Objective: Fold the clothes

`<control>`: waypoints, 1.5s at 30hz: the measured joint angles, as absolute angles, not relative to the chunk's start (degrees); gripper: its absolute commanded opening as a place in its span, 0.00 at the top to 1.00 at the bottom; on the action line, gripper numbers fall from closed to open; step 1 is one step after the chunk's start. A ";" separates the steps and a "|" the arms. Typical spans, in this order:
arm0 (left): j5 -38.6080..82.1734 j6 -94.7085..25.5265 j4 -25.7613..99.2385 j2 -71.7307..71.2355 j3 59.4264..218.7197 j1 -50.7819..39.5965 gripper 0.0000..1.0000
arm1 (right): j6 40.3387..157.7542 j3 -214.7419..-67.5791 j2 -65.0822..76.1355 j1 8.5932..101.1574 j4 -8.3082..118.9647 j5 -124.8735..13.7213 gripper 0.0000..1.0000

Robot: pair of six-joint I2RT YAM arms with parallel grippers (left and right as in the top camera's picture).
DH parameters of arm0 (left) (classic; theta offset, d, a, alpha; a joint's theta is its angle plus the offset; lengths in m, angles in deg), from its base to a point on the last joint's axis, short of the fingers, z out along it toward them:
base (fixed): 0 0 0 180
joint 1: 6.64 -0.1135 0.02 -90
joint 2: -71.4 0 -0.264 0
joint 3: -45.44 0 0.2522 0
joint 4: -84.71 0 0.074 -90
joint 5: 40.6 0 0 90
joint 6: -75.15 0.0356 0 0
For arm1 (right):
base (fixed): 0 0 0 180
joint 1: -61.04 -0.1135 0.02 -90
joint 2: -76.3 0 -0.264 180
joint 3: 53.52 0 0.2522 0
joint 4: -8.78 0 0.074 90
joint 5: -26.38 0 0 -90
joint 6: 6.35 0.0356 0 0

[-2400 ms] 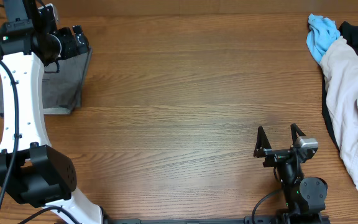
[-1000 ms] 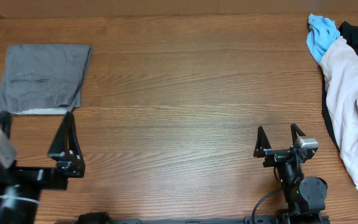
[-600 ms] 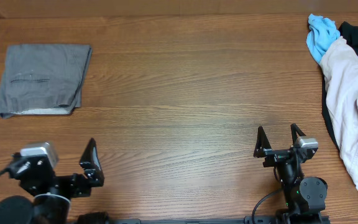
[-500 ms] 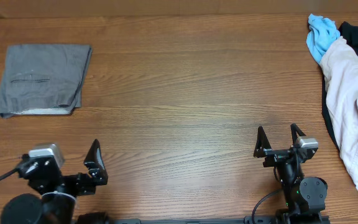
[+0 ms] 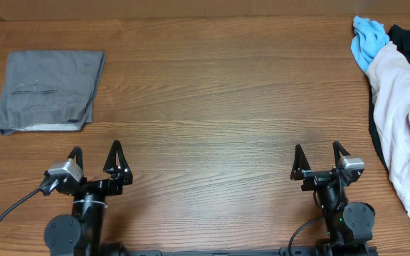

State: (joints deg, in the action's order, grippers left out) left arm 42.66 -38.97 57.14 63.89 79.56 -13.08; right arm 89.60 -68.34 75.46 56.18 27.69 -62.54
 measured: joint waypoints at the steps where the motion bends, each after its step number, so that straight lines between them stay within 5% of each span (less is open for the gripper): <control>1: 42.59 -39.17 59.83 64.18 78.00 -13.08 0.00 | 89.60 -68.34 75.46 56.18 27.69 -62.52 0.00; 12: 42.35 -40.22 76.62 66.16 63.34 -11.31 0.00 | 89.63 -68.34 75.46 56.20 27.67 -62.54 0.00; 45: 47.55 -17.62 66.52 70.40 59.78 -5.49 0.00 | 89.60 -68.34 75.46 56.18 27.69 -62.52 0.00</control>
